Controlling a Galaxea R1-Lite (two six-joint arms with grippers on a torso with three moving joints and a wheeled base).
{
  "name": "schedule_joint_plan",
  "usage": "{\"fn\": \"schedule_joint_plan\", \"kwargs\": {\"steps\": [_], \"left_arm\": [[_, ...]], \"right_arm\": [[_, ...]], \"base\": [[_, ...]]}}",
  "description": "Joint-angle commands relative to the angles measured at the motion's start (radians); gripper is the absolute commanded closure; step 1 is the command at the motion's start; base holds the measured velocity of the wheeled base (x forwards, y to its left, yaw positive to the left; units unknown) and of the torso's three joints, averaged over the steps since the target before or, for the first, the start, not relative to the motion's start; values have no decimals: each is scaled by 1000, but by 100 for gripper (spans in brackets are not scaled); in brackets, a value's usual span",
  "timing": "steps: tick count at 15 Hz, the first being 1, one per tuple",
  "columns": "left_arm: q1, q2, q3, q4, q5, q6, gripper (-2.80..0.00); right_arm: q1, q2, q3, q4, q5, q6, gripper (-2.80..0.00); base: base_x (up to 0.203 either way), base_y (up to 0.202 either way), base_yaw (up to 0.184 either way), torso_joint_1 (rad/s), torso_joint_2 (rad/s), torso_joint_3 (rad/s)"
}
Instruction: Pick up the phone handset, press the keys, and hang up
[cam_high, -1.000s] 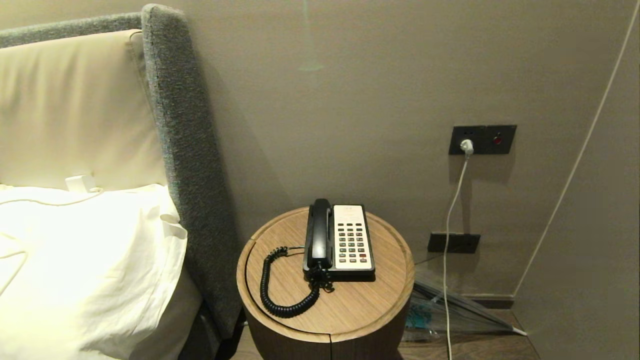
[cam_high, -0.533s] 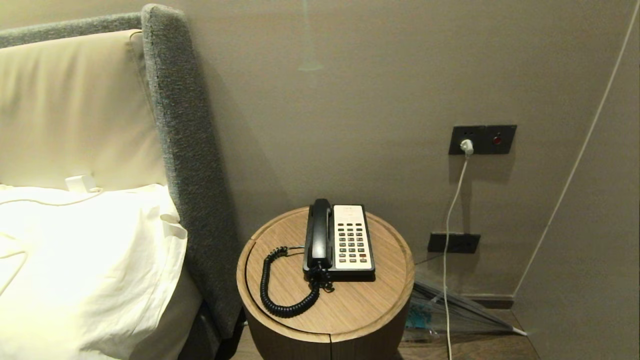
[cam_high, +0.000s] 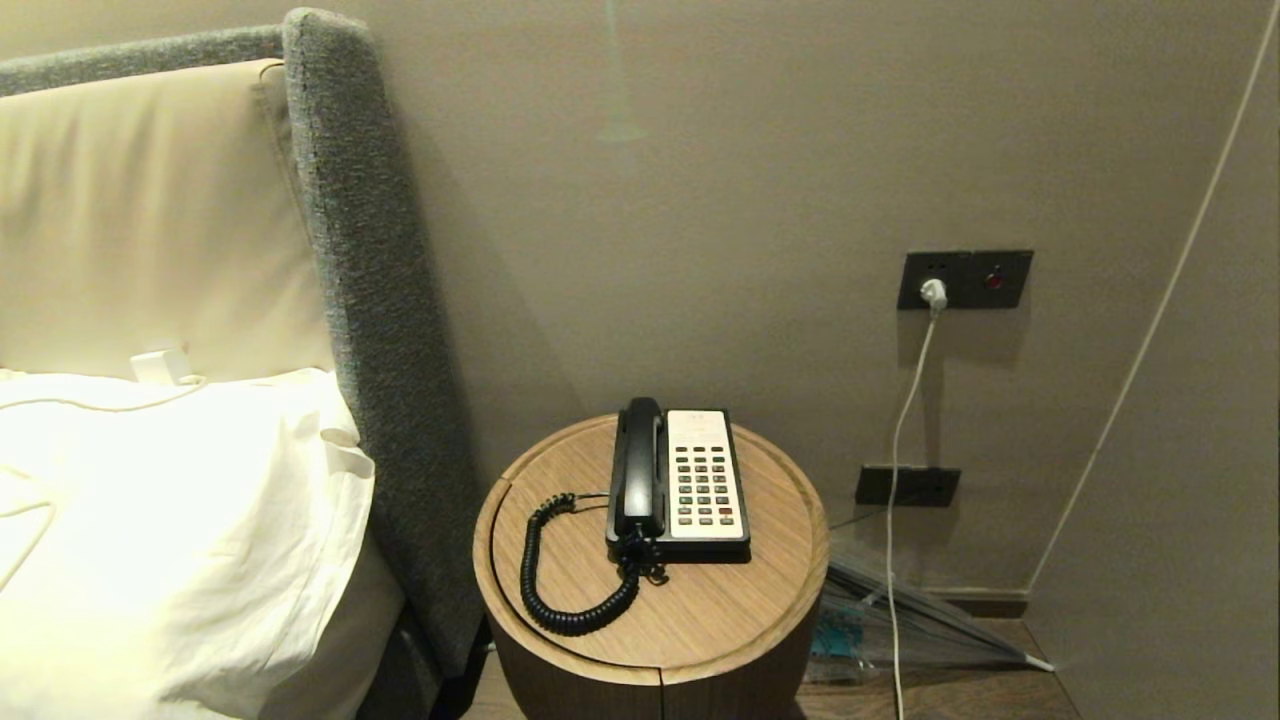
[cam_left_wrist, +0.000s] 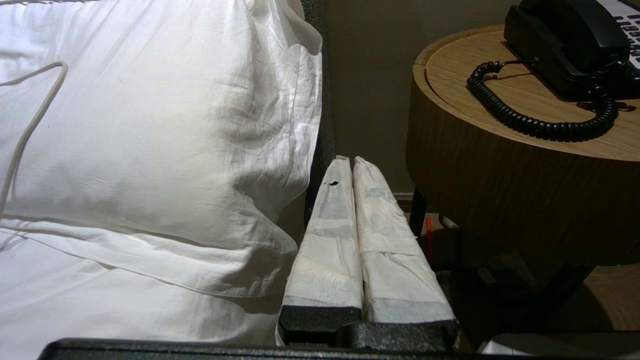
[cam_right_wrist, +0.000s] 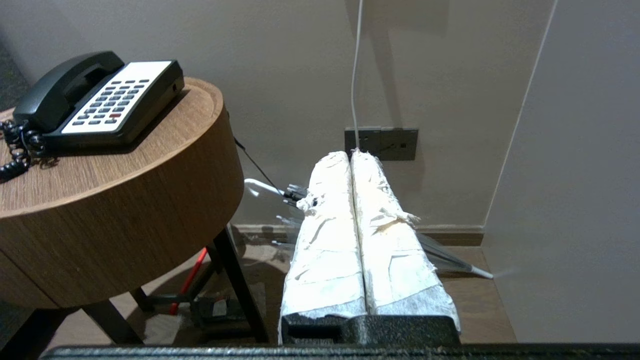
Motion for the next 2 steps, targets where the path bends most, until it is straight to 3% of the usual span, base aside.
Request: {"fn": "schedule_joint_plan", "kwargs": {"steps": [1, 2], "left_arm": [[0, 0, 0, 1, 0, 0, 0], [0, 0, 0, 1, 0, 0, 0]], "right_arm": [[-1, 2, 2, -1, -1, 0, 0], [-1, 2, 2, -1, -1, 0, 0]], "base": [[0, 0, 0, 0, 0, 0], [0, 0, 0, 0, 0, 0]]}}
